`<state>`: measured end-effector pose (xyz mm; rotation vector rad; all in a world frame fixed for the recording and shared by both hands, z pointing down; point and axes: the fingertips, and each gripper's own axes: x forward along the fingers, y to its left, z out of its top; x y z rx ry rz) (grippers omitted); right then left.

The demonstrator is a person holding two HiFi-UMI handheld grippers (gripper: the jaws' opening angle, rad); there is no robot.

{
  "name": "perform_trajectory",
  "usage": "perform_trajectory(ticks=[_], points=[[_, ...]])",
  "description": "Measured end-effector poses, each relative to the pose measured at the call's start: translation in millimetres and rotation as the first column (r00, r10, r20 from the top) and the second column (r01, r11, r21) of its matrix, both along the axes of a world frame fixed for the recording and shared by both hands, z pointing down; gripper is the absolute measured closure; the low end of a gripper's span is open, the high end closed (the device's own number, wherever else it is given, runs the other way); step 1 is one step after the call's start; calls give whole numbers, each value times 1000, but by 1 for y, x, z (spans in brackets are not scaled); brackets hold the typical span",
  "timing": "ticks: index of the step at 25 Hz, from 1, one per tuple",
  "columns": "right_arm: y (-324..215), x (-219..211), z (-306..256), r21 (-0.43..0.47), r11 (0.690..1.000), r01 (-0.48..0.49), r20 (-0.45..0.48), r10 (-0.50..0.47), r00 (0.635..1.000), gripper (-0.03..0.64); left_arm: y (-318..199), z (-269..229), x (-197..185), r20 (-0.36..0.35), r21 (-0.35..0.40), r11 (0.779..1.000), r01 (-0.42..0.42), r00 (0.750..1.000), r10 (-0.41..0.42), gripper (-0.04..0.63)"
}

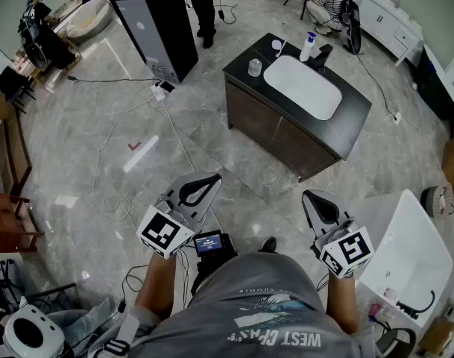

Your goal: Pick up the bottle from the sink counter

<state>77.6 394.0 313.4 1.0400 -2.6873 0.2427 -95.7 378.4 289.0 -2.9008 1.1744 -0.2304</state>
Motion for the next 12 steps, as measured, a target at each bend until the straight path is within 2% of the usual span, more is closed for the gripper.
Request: perform_trajectory(ticks=[12], points=[[1,-13,0,-12,1000,-2,-4,2,1000,615,1,8,-13,20,-38,999,-8,1000,9,592]])
